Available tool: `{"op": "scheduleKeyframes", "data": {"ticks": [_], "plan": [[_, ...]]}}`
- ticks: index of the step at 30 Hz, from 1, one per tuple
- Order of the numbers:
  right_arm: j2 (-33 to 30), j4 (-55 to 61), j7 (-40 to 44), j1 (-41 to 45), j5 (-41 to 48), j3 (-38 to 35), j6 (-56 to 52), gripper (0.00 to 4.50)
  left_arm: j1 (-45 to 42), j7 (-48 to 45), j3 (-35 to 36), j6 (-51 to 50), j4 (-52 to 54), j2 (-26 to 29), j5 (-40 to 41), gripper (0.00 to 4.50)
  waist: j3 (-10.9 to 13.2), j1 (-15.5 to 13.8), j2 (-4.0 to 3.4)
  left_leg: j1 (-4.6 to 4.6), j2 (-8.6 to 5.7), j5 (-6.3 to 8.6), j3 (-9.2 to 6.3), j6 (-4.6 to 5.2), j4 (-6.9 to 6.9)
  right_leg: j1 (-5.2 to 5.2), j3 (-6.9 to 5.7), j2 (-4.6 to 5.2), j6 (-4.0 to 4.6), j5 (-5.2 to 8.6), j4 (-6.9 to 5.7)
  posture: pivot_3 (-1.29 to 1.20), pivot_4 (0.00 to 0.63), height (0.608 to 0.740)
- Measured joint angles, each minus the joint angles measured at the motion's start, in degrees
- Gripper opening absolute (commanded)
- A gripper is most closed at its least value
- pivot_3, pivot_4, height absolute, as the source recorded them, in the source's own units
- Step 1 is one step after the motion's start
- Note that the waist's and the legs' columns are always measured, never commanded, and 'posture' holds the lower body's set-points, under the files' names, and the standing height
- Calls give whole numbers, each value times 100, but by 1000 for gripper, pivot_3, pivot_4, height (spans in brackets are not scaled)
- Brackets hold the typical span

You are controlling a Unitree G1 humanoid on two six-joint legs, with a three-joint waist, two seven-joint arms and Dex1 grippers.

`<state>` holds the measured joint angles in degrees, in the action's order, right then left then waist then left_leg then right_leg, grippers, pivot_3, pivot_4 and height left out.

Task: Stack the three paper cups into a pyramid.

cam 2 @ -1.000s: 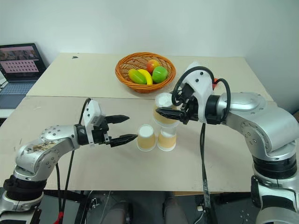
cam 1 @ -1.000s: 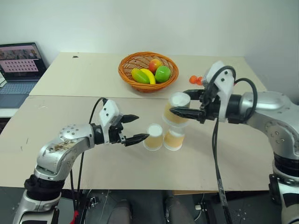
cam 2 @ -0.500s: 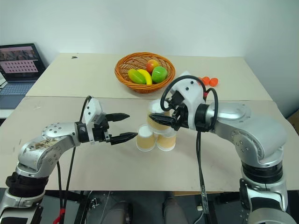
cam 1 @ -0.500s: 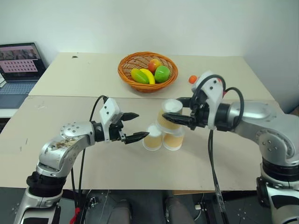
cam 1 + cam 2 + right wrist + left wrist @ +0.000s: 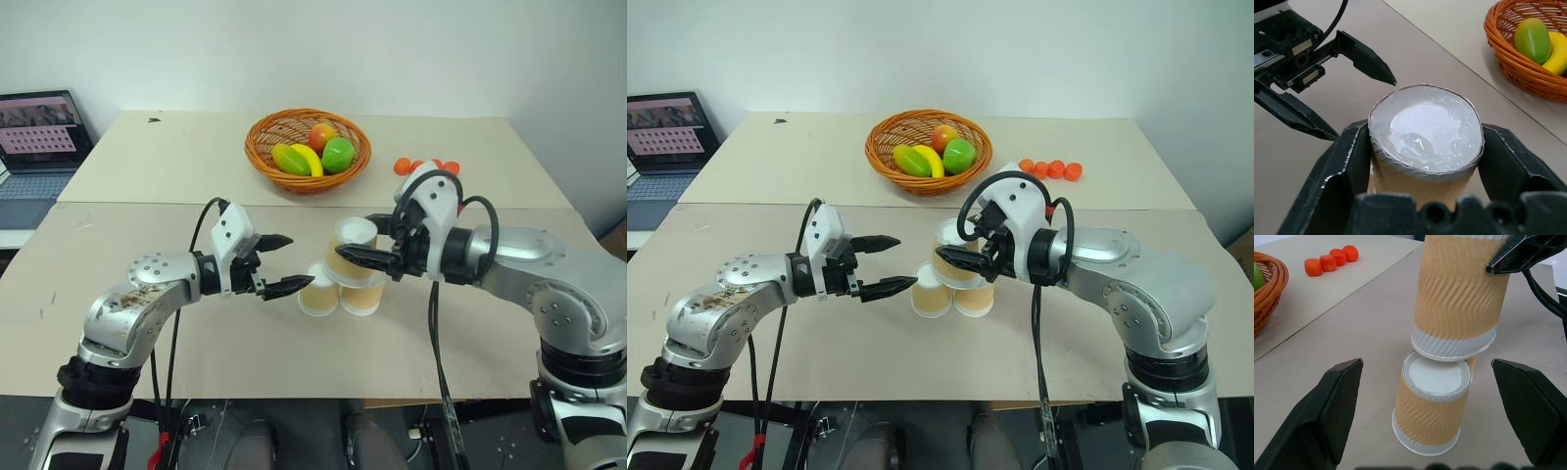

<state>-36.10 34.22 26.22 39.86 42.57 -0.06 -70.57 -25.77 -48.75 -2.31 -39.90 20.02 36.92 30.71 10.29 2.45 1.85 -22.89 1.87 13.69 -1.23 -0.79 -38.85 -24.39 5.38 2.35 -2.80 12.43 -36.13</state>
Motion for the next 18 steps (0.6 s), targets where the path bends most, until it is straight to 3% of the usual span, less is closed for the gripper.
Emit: {"op": "scheduleKeyframes", "data": {"ticks": [12,18], "plan": [[-70,-123,238,63,-70,-3,179,4405,-46,-20,0,0,-76,44,-38,4500,0,1,0,-1,0,0,0,0,0,-1,0,0,-2,1,0,0,150,734],[114,-303,112,488,259,-512,156,4405,-60,-4,-49,0,-81,-23,-116,4500,0,1,0,0,1,0,-1,0,1,0,-1,-1,0,0,0,0,150,734]]}}
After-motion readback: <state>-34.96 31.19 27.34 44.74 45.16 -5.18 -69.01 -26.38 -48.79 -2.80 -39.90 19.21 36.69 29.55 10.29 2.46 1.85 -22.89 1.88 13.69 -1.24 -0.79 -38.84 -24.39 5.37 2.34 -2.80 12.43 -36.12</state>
